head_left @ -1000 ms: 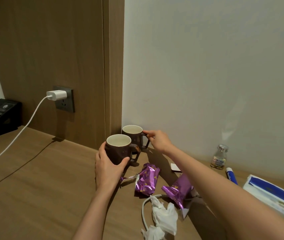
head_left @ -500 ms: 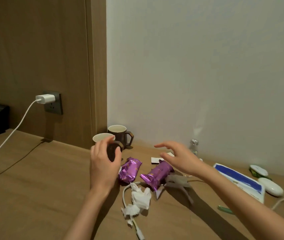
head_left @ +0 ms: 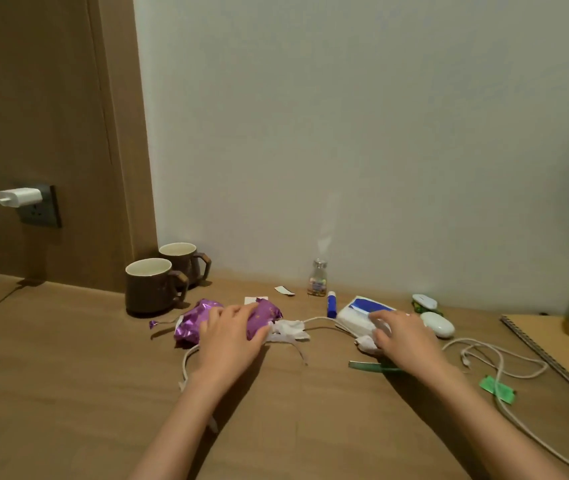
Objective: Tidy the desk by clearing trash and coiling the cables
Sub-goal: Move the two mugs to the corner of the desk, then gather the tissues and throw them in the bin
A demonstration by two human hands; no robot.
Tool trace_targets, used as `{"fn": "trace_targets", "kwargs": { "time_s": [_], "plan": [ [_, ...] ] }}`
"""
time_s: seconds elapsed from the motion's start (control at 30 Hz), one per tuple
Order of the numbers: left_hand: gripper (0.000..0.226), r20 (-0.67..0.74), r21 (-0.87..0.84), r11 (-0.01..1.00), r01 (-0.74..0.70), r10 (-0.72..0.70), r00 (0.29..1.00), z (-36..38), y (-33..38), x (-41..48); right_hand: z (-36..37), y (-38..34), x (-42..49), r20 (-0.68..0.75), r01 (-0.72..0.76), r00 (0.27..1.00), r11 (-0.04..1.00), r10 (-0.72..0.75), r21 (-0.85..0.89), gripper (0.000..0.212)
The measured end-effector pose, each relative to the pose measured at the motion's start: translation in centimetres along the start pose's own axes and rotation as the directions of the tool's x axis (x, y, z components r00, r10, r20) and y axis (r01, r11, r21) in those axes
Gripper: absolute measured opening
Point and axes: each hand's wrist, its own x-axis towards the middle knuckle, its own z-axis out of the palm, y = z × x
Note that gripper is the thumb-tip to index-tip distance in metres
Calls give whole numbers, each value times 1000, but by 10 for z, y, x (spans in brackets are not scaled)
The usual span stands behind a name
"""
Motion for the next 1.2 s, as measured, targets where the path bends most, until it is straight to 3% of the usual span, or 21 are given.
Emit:
{"fn": "trace_targets", "kwargs": {
  "time_s": [0.1,0.33,0.6,0.73,0.87,1.0,1.2],
  "plan": [
    [58,62,12,998,58,-59,996,10,0,2,2,8,-1,-20,3,1000,999,-2,46,37],
    [52,-8,-80,997,22,-23,1000,14,-4,-1,6,11,19,-1,19,1000,999,-19,28,34],
    [47,-81,-98,995,-4,-4,997,14,-5,0,18,14,44,-30,-21,999,991,25,130,47],
    [39,-196,-174,983,56,-90,977,6,-9,5,28,16,50,-60,-34,997,978,48,207,54],
    [36,-277,-183,962,204,-250,928,-3,-29,12,36,18,51,-94,-19,994,963,46,267,51],
    [44,-185,-168,924,343,-371,910,-7,-53,17,41,19,52,-129,-1,991,952,43,307,52],
    [54,-64,-217,912,347,-368,927,2,-63,18,40,18,56,-115,-1,993,950,39,312,50]
  ]
}}
